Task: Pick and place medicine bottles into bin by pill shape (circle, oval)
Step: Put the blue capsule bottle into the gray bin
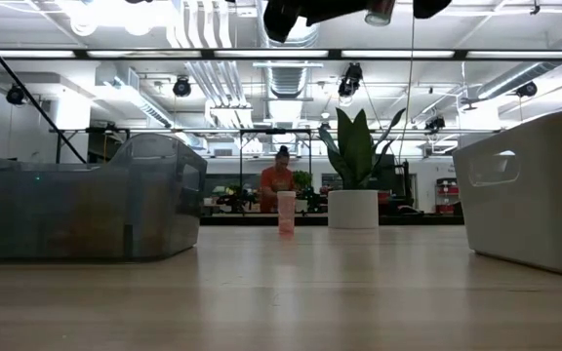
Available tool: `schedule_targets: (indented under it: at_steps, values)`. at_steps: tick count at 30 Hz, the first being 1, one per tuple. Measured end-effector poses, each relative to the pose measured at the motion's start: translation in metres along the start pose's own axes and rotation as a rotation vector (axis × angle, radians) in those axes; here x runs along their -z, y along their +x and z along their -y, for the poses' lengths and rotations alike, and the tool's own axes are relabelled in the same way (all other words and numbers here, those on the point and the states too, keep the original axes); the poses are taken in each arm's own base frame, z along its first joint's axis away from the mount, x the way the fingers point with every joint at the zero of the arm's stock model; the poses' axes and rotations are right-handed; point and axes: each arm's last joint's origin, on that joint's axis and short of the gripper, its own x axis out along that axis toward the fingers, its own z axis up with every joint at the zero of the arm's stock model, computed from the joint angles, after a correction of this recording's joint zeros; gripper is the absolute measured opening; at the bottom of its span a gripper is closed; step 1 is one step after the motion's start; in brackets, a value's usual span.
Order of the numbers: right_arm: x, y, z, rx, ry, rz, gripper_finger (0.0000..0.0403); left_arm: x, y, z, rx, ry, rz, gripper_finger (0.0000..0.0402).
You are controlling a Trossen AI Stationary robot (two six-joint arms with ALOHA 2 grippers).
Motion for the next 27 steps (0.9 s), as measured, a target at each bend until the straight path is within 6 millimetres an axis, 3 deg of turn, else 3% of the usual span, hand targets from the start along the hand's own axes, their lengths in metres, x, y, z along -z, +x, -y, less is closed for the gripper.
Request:
schedule_targets:
  at_steps: [5, 12, 18, 27]
  values:
    - [-0.009, -0.009, -0.004, -0.027, 0.001, 0.032, 0.0009, -0.002, 0.000, 0.000, 0.000, -0.006, 0.014, 0.0067]
    - [0.000, -0.008, -0.003, -0.032, -0.017, -0.050, 0.0009, -0.002, -0.001, 0.000, 0.001, -0.005, 0.010, 0.0067]
    - [-0.008, -0.013, -0.005, -0.040, -0.008, -0.028, 0.0008, -0.005, -0.001, -0.001, 0.002, -0.013, 0.027, 0.0067]
    - [-0.001, -0.006, -0.004, -0.026, -0.007, -0.094, 0.0008, -0.001, -0.001, 0.000, -0.001, 0.005, -0.004, 0.0067]
